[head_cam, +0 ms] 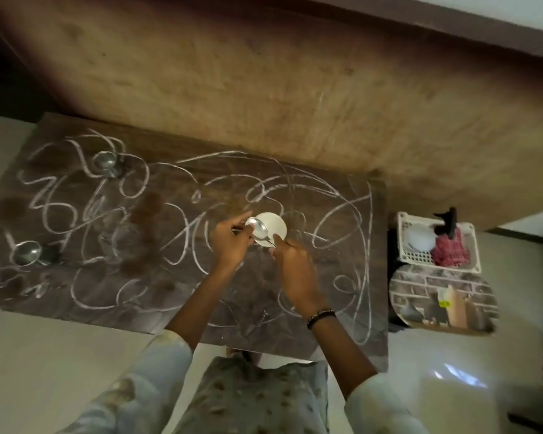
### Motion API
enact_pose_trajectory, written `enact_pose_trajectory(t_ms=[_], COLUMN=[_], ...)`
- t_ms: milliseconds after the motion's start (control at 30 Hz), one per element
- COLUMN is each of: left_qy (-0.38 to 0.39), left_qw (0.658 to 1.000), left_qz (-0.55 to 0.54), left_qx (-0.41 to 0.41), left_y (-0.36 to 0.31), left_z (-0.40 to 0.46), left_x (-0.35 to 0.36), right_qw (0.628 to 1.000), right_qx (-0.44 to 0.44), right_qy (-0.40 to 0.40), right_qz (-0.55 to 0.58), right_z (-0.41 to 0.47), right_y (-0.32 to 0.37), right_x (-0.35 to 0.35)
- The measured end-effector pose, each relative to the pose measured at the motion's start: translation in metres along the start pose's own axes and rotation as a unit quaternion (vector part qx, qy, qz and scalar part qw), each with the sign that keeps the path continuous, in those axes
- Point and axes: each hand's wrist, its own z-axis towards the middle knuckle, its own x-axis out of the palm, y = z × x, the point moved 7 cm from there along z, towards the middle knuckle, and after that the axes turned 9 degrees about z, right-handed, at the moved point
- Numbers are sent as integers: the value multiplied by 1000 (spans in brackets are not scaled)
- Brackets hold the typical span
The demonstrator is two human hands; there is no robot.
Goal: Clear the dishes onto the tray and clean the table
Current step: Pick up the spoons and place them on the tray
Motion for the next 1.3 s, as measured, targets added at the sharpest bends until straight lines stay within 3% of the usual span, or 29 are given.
enact_pose_trajectory(t_ms=[167,433,567,733,900,1200,1300], left_qy=[47,67,85,109,155,169,144], left_qw=[998,995,990,970,960,938,946], left_qz=[27,44,102,214,220,281,265], left_qx=[-34,-55,-50,-35,-72,-113,-122], left_y=[26,38,56,80,108,145,147], left_z=[-31,-81,-103,-129,-143,-125,-121], left_x=[65,186,264,360,433,504,514], right_qw=[991,992,991,979,973,983,983], right_qx=[-10,-34,-18,-38,-47,-30,-23], right_qy=[-27,5,33,86,121,87,68], right_qz=[-127,-121,-127,-181,-193,-161,-168], right_z=[-34,-85,-97,-100,-81,-39,-37], right_y=[-61,-197,-279,-375,-468,-535,-544], right_x=[-26,-103,-131,-151,-148,-130,-127])
